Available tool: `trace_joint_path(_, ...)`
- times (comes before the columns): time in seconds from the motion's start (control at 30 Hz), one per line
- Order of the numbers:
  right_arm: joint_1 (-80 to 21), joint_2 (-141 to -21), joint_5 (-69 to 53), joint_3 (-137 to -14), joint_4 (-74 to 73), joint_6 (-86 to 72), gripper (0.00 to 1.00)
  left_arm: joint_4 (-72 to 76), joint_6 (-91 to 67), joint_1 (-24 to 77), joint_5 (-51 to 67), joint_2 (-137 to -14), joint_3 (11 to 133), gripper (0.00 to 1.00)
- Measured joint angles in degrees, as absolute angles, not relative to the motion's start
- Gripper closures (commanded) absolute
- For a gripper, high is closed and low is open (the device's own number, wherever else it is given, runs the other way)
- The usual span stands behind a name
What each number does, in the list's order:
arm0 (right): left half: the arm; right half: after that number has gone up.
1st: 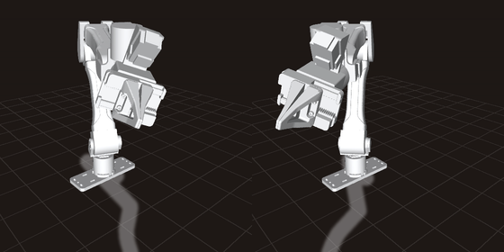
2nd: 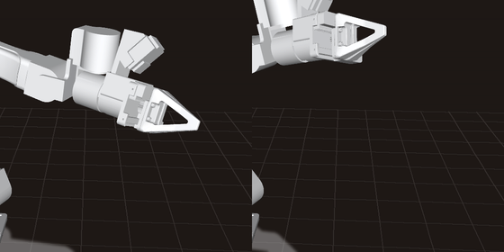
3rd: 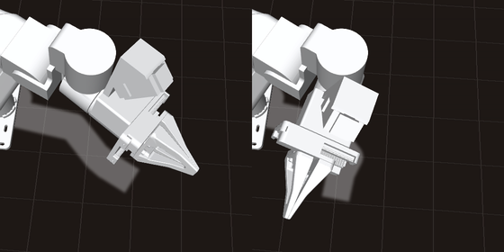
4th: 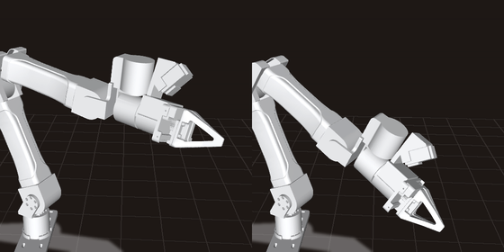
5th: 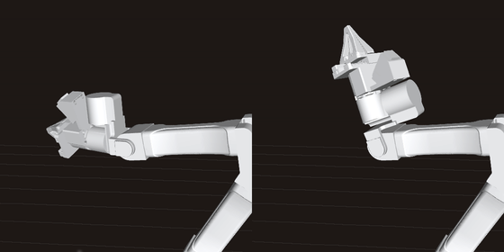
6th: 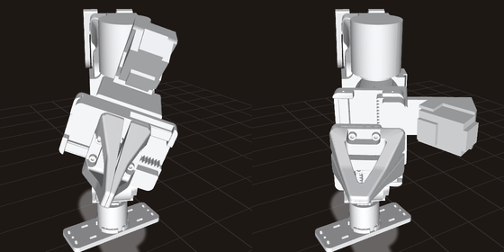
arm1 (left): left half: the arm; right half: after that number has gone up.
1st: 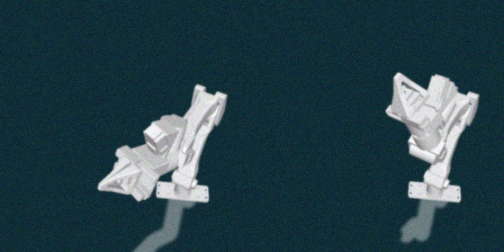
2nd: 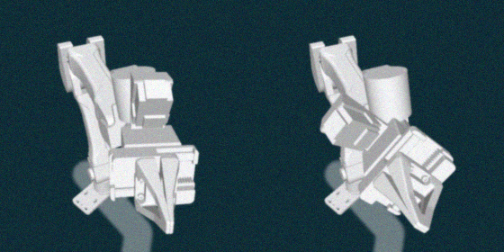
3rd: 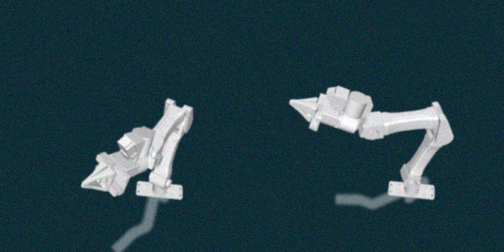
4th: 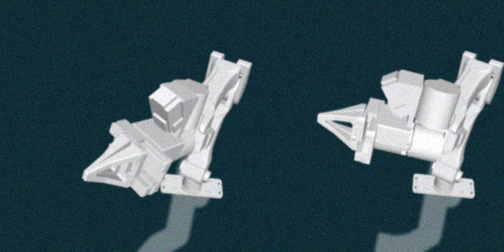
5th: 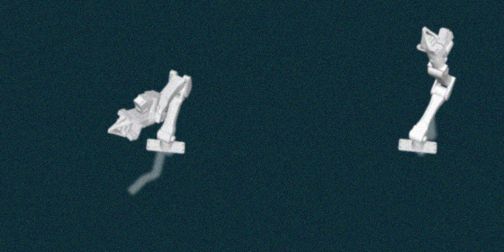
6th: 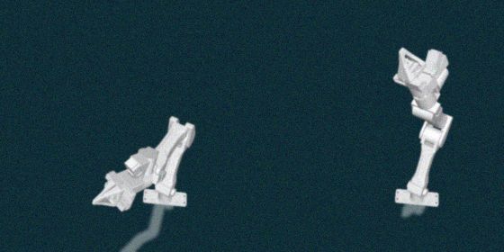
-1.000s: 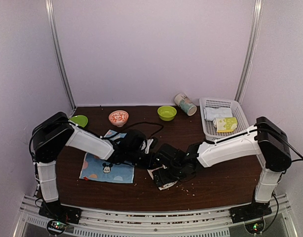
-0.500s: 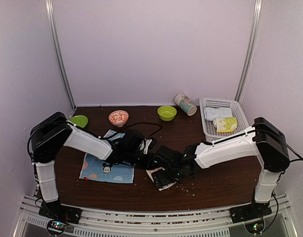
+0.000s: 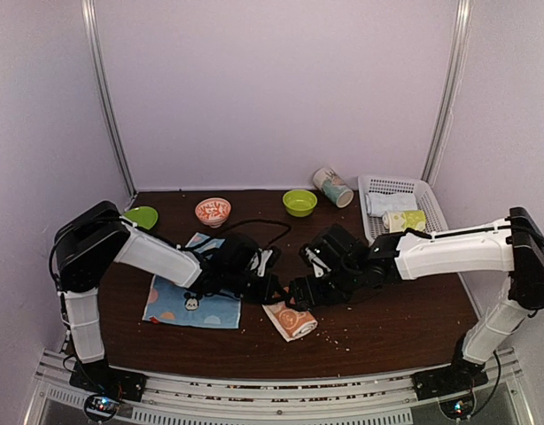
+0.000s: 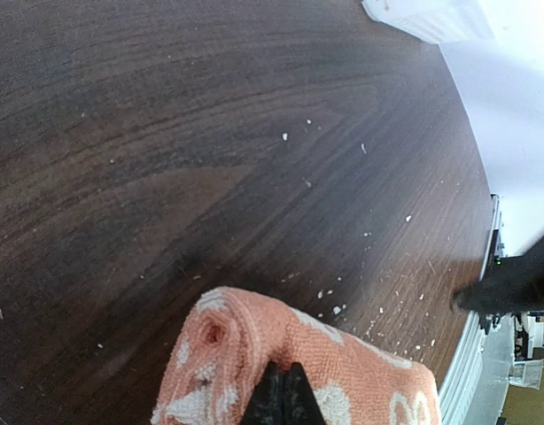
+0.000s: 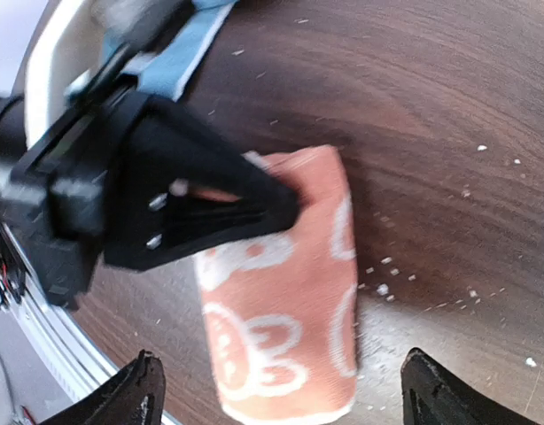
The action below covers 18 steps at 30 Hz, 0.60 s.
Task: Roll the towels
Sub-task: Smooth out the towel at the center of the board, then pick up the towel from the center of the board.
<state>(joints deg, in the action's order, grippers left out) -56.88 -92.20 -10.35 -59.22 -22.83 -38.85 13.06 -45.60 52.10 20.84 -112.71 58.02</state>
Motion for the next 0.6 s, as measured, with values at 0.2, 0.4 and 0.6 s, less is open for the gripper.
trace_joint_path(0.2, -51.7, -95.4, -16.4, -56.8, -18.7, -39.0, 0.20, 14.9, -45.6, 52.1, 20.9, -112.7, 57.1, 1.00)
trace_joint_path(0.4, -51.6, -100.5, -21.5, -56.8, -14.8, -39.1, 0.24, 16.7, -45.8, 52.1, 20.9, -112.7, 56.2, 1.00)
trace_joint_path(0.6, -51.6, -102.8, -24.2, -57.3, -11.9, -39.3, 0.32, 17.4, -45.8, 52.1, 20.9, -112.7, 55.8, 1.00)
